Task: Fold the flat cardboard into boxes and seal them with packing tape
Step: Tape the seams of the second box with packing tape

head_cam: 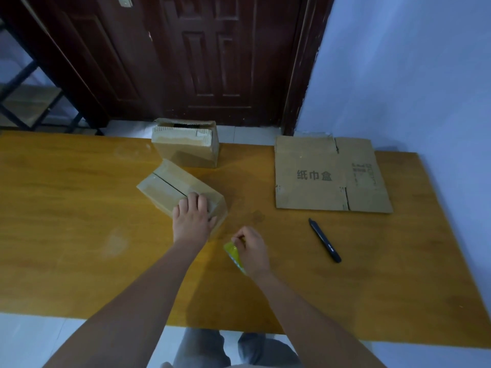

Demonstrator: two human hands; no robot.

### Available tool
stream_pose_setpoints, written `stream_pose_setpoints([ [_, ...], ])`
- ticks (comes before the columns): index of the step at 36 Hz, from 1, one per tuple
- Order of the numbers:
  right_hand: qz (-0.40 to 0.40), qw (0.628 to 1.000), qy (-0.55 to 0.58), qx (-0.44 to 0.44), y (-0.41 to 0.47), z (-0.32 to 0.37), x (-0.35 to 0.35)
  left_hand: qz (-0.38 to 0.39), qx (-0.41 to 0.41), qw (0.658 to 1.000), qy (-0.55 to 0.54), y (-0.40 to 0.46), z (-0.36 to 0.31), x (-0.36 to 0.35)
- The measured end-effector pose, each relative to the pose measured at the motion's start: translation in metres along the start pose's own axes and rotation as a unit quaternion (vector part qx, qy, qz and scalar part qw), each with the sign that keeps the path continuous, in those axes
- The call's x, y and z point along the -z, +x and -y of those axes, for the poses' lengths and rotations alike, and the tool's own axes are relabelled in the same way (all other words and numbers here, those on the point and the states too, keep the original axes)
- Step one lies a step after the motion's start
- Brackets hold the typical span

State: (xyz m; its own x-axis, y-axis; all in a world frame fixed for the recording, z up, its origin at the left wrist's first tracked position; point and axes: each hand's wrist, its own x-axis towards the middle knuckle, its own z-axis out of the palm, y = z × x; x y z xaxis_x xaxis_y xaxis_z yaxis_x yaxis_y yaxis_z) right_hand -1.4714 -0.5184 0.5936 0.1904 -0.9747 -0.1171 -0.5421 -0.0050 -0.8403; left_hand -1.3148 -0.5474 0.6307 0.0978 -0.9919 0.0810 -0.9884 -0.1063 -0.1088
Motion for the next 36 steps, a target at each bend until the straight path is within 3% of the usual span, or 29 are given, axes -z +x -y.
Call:
stream_pose_setpoints([
  [11, -0.026, 0.999, -0.007, -0.029, 0.003, 0.008, -0.002, 0.154, -0.074, 0.985, -0.007, 0.010, 0.003, 0.013],
  [20, -0.098, 0.982, 0.018, -0.159, 0.019, 0.017, 0.000, 0.294, -0.249, 0.917, 0.103, 0.047, 0.048, 0.056],
  [26, -0.137, 0.972, 0.032, -0.189, 0.021, 0.030, 0.009, 0.226, -0.315, 0.913, 0.126, 0.057, 0.063, 0.059],
  [36, -0.209, 0.958, 0.064, -0.187, 0.017, 0.064, 0.029, 0.186, -0.278, 0.940, 0.064, 0.031, 0.068, 0.046],
])
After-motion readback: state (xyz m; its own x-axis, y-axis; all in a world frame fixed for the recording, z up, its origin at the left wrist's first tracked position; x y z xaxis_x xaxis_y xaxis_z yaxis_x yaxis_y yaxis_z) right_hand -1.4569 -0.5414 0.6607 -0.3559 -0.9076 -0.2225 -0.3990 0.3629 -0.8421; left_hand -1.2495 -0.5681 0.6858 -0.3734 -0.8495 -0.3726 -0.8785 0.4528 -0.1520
